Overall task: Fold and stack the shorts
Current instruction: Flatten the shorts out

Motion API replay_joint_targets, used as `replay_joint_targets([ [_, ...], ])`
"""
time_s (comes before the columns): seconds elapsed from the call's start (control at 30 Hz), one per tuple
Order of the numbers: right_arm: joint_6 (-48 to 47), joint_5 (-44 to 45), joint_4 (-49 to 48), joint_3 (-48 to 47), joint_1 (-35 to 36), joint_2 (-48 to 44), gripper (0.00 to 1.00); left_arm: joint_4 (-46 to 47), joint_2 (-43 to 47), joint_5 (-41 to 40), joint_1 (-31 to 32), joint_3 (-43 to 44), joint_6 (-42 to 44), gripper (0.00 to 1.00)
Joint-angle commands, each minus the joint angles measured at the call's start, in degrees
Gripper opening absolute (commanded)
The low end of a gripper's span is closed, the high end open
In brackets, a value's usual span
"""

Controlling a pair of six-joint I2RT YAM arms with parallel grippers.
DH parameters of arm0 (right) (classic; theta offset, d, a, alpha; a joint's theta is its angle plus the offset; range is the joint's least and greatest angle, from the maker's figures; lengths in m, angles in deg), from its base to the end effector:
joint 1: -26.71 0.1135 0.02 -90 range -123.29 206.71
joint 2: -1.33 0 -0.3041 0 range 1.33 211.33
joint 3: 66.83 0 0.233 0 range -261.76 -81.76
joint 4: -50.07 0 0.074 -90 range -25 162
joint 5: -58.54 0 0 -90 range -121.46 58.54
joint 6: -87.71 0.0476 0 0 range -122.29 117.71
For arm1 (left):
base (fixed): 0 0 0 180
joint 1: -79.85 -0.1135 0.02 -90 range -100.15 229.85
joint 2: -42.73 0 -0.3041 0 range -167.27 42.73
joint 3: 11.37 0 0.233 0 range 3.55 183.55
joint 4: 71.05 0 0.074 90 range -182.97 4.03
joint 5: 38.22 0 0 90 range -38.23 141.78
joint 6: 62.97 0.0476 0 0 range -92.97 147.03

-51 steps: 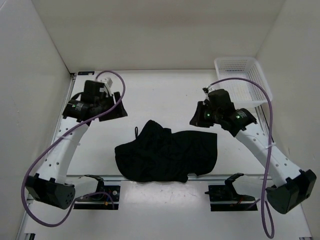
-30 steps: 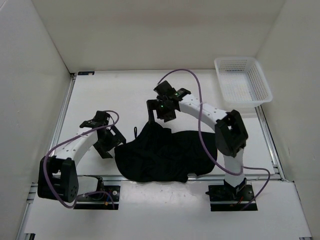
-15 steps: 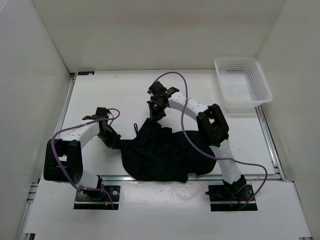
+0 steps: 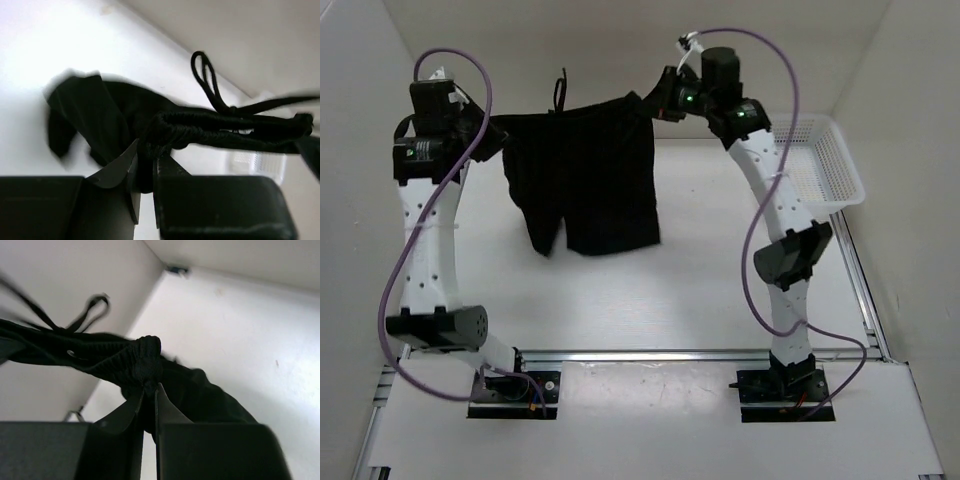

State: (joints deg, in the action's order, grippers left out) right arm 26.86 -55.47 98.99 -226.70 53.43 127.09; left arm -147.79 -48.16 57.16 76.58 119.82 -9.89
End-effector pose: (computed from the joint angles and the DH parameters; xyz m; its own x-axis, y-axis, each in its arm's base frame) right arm 0.4417 0.2440 0.4609 -0.5706 0.2109 -0.7937 -0.5544 0.6141 0.5618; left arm 0.2998 0.0127 0.4962 -0.4852 -0.6268 -0.6097 -0.3414 0.7777 -0.5278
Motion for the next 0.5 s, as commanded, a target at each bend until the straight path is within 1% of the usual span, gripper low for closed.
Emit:
replay_joint_targets([
  [0.0, 1.2, -3.1, -7.9, 1.7, -1.5, -11.1, 0.01, -2.6, 7.9, -0.9, -0.2, 2.5, 3.7, 0.1],
  [0.03, 0.1, -3.1, -8.4, 3.6, -1.5, -12.8, 0.01, -1.1, 9.7, 0.4, -0.2, 1.0, 4.3, 0.1],
  [0.07, -2.1, -2.5, -8.4, 8.1, -1.5, -14.6, 0.01, 1.9, 11.4, 2.3, -0.2, -0.6, 4.3, 0.1],
  [0.1, -3.1, -1.4, -8.9, 10.9, -1.5, -18.2, 0.01, 3.1, 14.8, 3.2, 0.5, -3.8, 5.0, 0.1],
  [0.17, -5.1, 1.1, -10.6, 18.3, -1.5, -22.6, 0.01, 4.8, 17.9, 4.2, 2.0, -7.3, 5.6, 0.1],
  [0.2, -6.6, 4.7, -11.7, 28.1, -2.0, -27.9, 0.01, 6.1, 19.3, 5.6, 2.9, -9.4, 5.6, 0.1],
  [0.23, -7.2, 5.7, -16.1, 34.2, -2.0, -30.9, 0.01, 7.1, 22.4, 7.1, 4.7, -14.8, 5.6, 0.1],
  [0.27, -7.2, 7.2, -18.9, 40.6, -2.9, -34.1, 0.01, 8.1, 24.0, 9.0, 6.2, -18.0, 5.1, 0.1],
  [0.3, -7.2, 8.5, -22.0, 53.5, -4.6, -40.2, 0.01, 9.4, 25.6, 9.9, 8.0, -21.3, 4.6, 0.1],
  [0.33, -7.2, 9.2, -25.1, 59.1, -5.9, -42.8, 0.01, 12.6, 28.4, 10.4, 11.8, -28.5, 4.0, 0.1],
  [0.37, -7.2, 13.2, -25.1, 63.5, -7.0, -46.5, 0.12, 13.9, 29.5, 11.0, 13.7, -31.9, 2.6, 0.1],
  [0.4, -7.2, 14.2, -24.2, 70.6, -9.8, -48.0, 0.33, 15.0, 30.2, 11.6, 15.3, -35.1, 2.6, 0.32],
  [0.43, -7.8, 15.3, -23.5, 73.8, -11.3, -49.3, 0.58, 15.5, 30.2, 12.1, 18.4, -37.8, 1.6, 0.52],
  [0.47, -7.8, 17.4, -21.7, 76.7, -13.6, -52.2, 0.82, 16.2, 30.2, 12.6, 20.0, -42.4, 1.6, 0.76],
])
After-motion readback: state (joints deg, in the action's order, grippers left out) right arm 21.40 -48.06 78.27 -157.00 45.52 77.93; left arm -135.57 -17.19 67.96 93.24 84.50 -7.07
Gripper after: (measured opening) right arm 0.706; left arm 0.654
